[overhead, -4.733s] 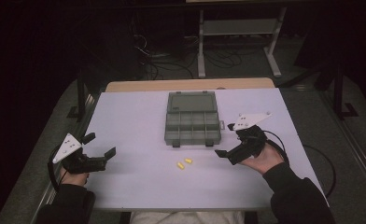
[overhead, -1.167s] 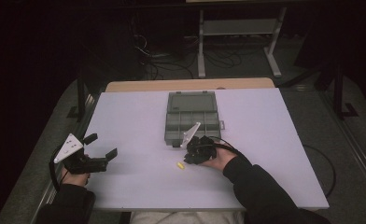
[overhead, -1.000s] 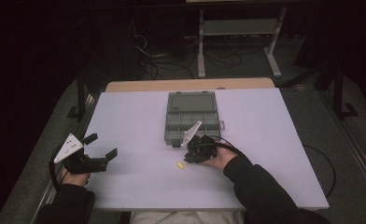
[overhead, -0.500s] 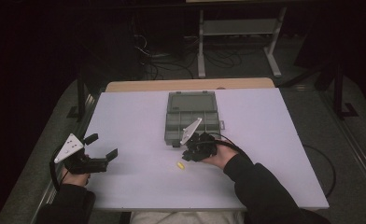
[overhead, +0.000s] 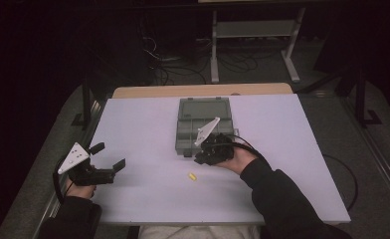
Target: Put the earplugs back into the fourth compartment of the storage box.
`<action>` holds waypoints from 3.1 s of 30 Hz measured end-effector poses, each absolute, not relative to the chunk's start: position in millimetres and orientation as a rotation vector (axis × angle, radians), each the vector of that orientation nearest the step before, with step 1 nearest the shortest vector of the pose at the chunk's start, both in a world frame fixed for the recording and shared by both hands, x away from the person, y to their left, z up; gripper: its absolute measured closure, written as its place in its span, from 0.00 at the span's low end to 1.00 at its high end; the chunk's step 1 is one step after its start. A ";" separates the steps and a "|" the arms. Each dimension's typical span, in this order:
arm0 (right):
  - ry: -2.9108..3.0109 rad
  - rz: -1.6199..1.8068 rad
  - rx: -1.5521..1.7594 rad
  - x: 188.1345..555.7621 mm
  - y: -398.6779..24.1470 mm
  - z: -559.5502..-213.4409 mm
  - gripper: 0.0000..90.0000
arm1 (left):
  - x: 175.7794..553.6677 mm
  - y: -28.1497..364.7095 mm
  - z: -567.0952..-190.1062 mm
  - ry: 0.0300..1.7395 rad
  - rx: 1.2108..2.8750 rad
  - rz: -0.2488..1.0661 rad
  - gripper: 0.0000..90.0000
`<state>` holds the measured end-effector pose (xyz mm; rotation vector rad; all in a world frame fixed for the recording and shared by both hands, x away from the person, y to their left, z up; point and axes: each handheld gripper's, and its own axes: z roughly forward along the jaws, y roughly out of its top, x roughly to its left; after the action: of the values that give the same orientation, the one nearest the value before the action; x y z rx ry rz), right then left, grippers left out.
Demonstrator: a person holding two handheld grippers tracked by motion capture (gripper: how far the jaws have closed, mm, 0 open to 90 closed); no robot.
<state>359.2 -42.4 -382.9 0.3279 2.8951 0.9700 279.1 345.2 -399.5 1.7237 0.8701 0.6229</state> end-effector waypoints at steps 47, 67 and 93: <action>2.764 0.899 0.567 440.9 -90.1 -334.8 0.88 | 279.6 344.8 -400.3 0.874 1.725 0.613 0.00; 2.784 0.767 0.701 475.0 -98.1 -366.6 0.88 | 279.7 344.8 -400.5 0.874 1.728 0.611 0.00; 2.756 0.850 0.855 485.2 -113.9 -371.0 0.42 | 280.0 344.7 -400.7 0.872 1.735 0.611 0.00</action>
<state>485.2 -113.9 -371.0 0.8552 2.7557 0.8502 280.0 344.7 -400.7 1.7352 0.8719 0.6107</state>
